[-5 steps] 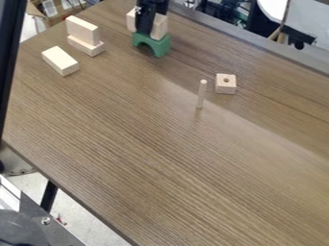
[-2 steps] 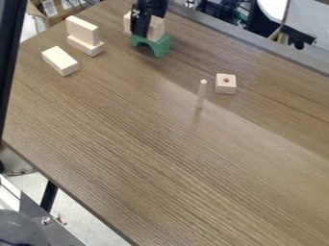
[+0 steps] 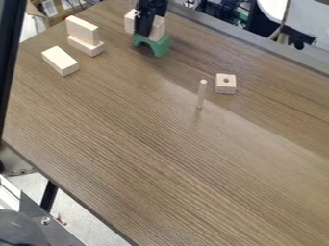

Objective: Take the wood arch and put on top of the green arch

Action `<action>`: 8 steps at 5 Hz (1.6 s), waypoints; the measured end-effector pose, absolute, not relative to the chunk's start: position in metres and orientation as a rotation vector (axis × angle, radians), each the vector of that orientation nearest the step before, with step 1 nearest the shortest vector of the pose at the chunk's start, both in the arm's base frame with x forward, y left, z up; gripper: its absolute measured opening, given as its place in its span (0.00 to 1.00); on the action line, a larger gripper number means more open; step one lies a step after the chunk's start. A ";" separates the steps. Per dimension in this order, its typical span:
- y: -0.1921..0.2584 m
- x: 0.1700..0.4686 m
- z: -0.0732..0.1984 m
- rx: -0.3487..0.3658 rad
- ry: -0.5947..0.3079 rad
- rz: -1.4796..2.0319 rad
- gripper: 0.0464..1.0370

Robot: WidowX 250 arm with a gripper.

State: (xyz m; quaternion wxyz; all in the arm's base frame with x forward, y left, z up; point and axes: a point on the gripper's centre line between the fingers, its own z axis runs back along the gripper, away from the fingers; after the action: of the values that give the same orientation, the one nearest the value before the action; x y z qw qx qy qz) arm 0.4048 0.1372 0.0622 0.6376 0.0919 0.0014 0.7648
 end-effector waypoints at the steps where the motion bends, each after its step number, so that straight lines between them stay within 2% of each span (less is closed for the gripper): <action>1: 0.137 0.404 0.061 0.206 0.002 1.742 0.57; 6: 0.121 0.410 0.063 0.216 -0.031 1.672 0.57; 7: 0.122 0.413 0.063 0.212 -0.052 1.678 0.65; 8: 0.125 0.415 0.061 0.215 -0.086 1.699 0.93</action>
State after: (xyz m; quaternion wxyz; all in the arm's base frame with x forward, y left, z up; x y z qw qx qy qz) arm 0.4152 0.1245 0.0611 0.6544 0.0948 -0.0380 0.7492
